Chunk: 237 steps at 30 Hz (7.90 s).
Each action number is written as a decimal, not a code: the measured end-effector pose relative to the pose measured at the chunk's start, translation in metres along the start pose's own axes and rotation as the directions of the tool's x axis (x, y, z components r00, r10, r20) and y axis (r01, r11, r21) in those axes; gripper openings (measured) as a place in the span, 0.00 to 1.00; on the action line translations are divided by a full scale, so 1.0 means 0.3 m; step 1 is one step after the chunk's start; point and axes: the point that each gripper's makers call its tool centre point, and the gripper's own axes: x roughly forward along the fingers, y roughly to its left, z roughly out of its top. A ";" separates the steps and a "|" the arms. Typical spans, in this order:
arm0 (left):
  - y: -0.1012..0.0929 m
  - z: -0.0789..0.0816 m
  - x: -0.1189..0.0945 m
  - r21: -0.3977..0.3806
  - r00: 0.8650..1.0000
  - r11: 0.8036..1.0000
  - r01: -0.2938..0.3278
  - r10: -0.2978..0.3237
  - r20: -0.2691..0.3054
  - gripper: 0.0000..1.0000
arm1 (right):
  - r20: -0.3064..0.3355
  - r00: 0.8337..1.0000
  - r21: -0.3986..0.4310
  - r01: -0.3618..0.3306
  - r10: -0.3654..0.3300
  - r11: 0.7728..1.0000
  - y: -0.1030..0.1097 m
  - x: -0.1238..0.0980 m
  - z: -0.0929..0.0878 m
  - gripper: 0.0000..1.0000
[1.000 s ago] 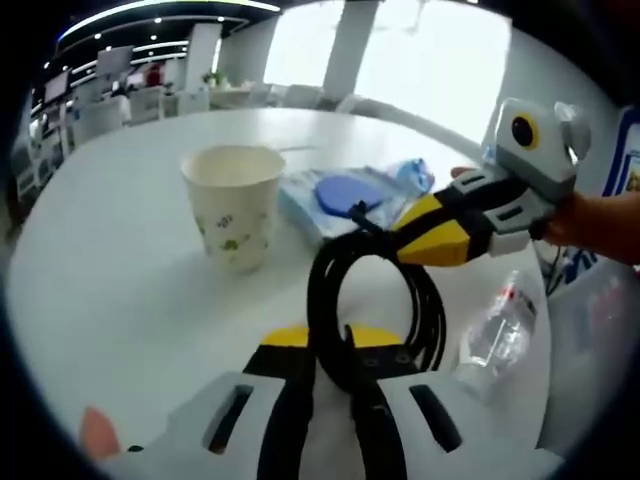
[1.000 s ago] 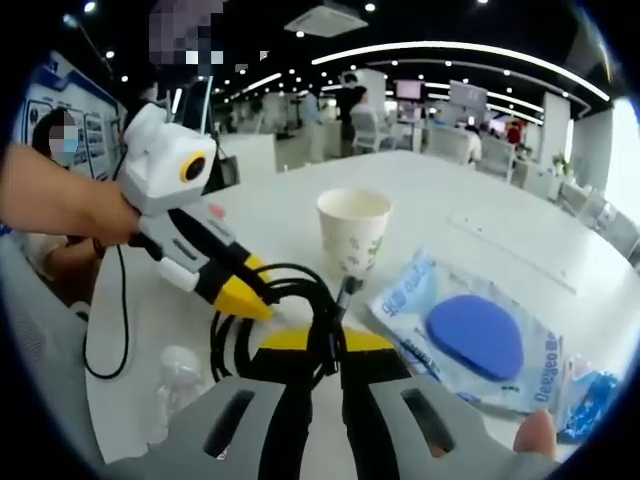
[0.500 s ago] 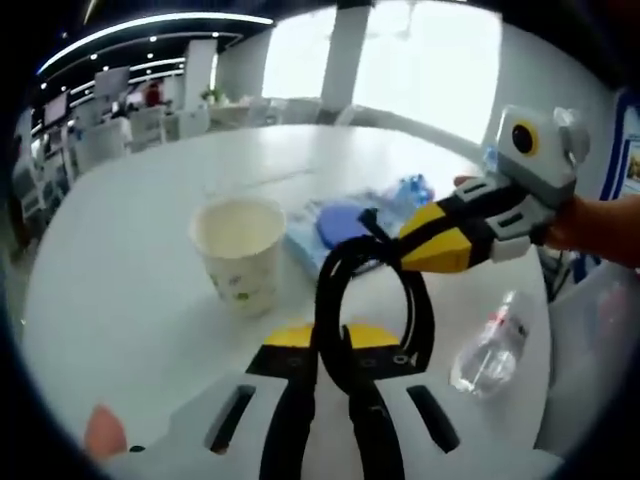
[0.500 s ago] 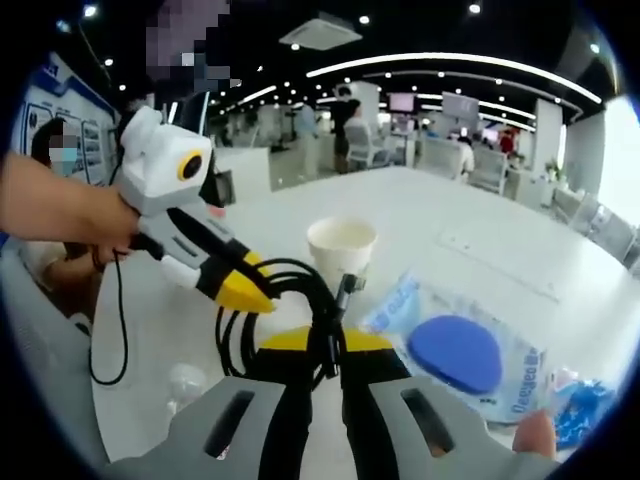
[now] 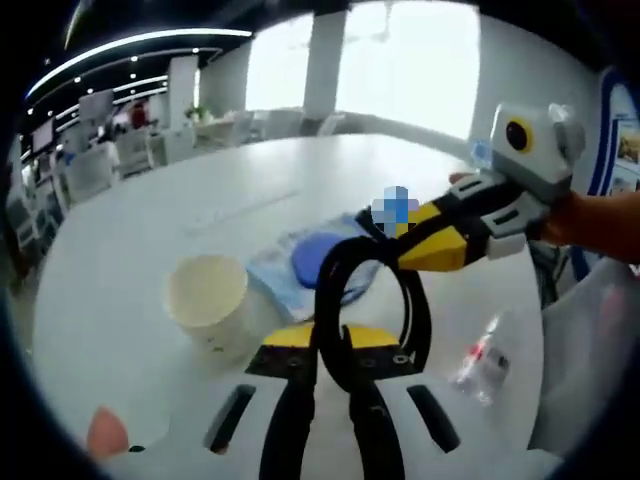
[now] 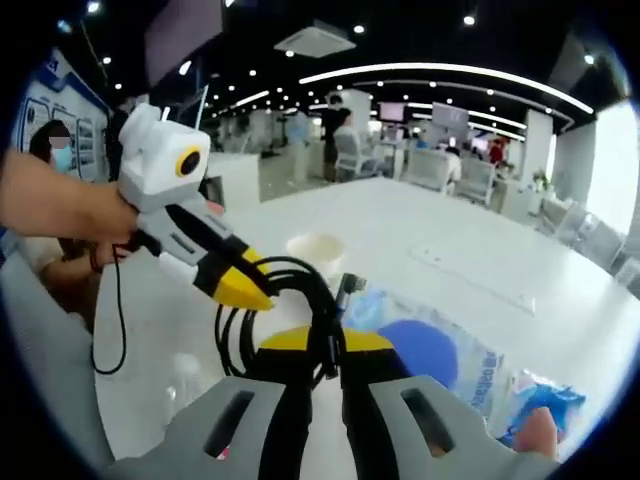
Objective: Arrange the tabletop items into an orderly group along one side of the table until the central work area is clear of visible clutter.
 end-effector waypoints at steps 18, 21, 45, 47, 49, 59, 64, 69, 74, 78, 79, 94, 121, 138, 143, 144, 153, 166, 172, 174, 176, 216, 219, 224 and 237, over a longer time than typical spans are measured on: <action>-0.192 0.137 0.147 0.080 0.996 0.993 0.084 -0.085 0.010 0.07 | -0.010 0.993 0.017 0.118 -0.118 0.993 -0.154 -0.215 -0.059 0.08; -0.236 0.156 0.179 0.097 0.994 0.990 0.104 -0.105 0.006 0.07 | -0.017 0.990 0.020 0.139 -0.139 0.990 -0.182 -0.259 -0.079 0.08; -0.492 0.168 0.420 0.111 0.977 0.973 0.201 -0.191 -0.094 0.07 | -0.136 0.964 0.091 0.241 -0.228 0.966 -0.345 -0.475 -0.290 0.09; -0.499 0.151 0.434 0.103 0.975 0.974 0.201 -0.190 -0.112 0.07 | -0.151 0.962 0.081 0.241 -0.227 0.967 -0.349 -0.471 -0.309 0.09; -0.503 0.130 0.447 0.095 0.972 0.974 0.203 -0.190 -0.135 0.07 | -0.172 0.960 0.090 0.240 -0.223 0.966 -0.353 -0.462 -0.335 0.09; -0.479 0.063 0.520 0.079 0.962 0.978 0.193 -0.173 -0.209 0.07 | -0.251 0.950 0.145 0.225 -0.184 0.963 -0.383 -0.401 -0.444 0.09; -0.471 0.045 0.551 0.107 0.957 0.975 0.194 -0.164 -0.241 0.08 | -0.269 0.947 0.170 0.225 -0.174 0.960 -0.402 -0.380 -0.474 0.09; -0.452 0.029 0.581 0.114 0.954 0.975 0.188 -0.154 -0.258 0.09 | -0.290 0.942 0.178 0.228 -0.170 0.957 -0.419 -0.353 -0.496 0.09; -0.443 0.012 0.598 0.122 0.951 0.975 0.188 -0.149 -0.272 0.11 | -0.313 0.936 0.187 0.228 -0.162 0.956 -0.424 -0.332 -0.523 0.09; -0.439 0.004 0.611 0.124 0.947 0.975 0.186 -0.145 -0.285 0.13 | -0.330 0.931 0.191 0.226 -0.154 0.955 -0.433 -0.316 -0.545 0.09; -0.438 0.003 0.615 0.121 0.948 0.975 0.185 -0.144 -0.285 0.14 | -0.333 0.930 0.192 0.226 -0.153 0.955 -0.435 -0.314 -0.550 0.09; -0.430 -0.001 0.606 0.180 0.943 0.967 0.183 -0.121 -0.309 0.21 | -0.357 0.923 0.213 0.231 -0.145 0.949 -0.425 -0.301 -0.556 0.10; -0.415 0.034 0.551 0.121 0.955 0.979 0.167 -0.130 -0.268 0.44 | -0.313 0.934 0.242 0.256 -0.175 0.936 -0.420 -0.328 -0.511 0.31; -0.408 0.074 0.453 0.072 0.970 0.983 0.169 -0.153 -0.191 0.53 | -0.245 0.952 0.221 0.241 -0.185 0.945 -0.380 -0.371 -0.429 0.55; -0.418 0.097 0.436 0.082 0.971 0.980 0.184 -0.168 -0.169 0.57 | -0.221 0.960 0.224 0.224 -0.174 0.949 -0.366 -0.384 -0.408 0.65; -0.424 0.103 0.431 0.081 0.971 0.978 0.191 -0.177 -0.161 0.59 | -0.219 0.960 0.226 0.222 -0.172 0.949 -0.363 -0.385 -0.406 0.67; -0.445 0.116 0.385 0.075 0.969 0.970 0.231 -0.222 -0.109 0.69 | -0.198 0.966 0.222 0.208 -0.165 0.953 -0.341 -0.403 -0.378 0.79; -0.510 0.166 0.301 0.092 0.953 0.948 0.304 -0.304 -0.018 0.91 | -0.182 0.974 0.172 0.166 -0.134 0.971 -0.290 -0.425 -0.315 0.81; -0.535 0.191 0.245 0.092 0.941 0.939 0.332 -0.337 0.043 0.99 | -0.180 0.977 0.142 0.144 -0.117 0.979 -0.255 -0.438 -0.290 0.81; -0.537 0.187 0.228 0.086 0.939 0.938 0.336 -0.341 0.046 0.99 | -0.180 0.978 0.133 0.135 -0.110 0.982 -0.240 -0.442 -0.281 0.81; -0.538 0.178 0.207 0.083 0.938 0.937 0.340 -0.344 0.046 0.99 | -0.178 0.978 0.122 0.128 -0.105 0.984 -0.228 -0.446 -0.272 0.81; -0.315 -0.021 -0.254 -0.043 0.971 0.986 0.161 -0.151 0.186 0.99 | -0.351 0.914 -0.157 -0.271 0.203 0.950 0.229 -0.273 -0.167 0.83; -0.300 -0.032 -0.282 -0.057 0.970 0.987 0.147 -0.133 0.201 0.99 | -0.377 0.898 -0.170 -0.308 0.227 0.936 0.265 -0.253 -0.172 0.82; -0.286 -0.050 -0.316 -0.073 0.970 0.989 0.130 -0.112 0.215 0.99 | -0.420 0.870 -0.194 -0.363 0.257 0.911 0.323 -0.218 -0.179 0.82; -0.337 -0.069 -0.438 -0.057 0.955 0.987 0.152 -0.132 0.266 0.99 | -0.547 0.780 -0.185 -0.467 0.304 0.865 0.374 -0.162 -0.256 0.81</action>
